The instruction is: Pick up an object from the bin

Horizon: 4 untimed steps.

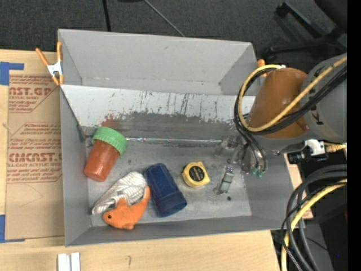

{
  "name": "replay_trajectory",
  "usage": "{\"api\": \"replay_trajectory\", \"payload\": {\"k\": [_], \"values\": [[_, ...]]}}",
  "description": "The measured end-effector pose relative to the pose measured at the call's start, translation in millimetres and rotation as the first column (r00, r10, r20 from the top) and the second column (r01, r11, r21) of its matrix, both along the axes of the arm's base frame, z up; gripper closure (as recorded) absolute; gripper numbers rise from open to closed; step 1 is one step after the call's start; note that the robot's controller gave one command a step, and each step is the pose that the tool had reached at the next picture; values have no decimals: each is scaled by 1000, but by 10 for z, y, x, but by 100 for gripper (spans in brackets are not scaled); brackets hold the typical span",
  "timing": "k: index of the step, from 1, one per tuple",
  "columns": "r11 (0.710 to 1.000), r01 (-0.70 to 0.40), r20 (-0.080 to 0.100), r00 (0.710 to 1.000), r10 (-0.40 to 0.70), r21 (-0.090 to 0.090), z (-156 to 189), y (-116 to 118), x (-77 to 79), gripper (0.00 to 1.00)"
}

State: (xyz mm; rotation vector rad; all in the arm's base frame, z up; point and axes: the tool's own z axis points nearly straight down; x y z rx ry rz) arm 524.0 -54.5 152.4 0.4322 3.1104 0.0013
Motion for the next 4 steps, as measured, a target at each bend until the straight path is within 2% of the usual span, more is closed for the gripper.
{"api": "replay_trajectory", "payload": {"k": [1, 2, 3, 4], "values": [[1000, 0, 0, 1000, 0, 0, 0, -1, 0, 0], [994, -111, 7, 994, 111, -4, -285, 113, 81, 0], [969, -246, -1, 969, 246, -1, -709, 263, 198, 0], [862, -506, 1, 862, 506, -2, -821, 301, 262, 100]]}}
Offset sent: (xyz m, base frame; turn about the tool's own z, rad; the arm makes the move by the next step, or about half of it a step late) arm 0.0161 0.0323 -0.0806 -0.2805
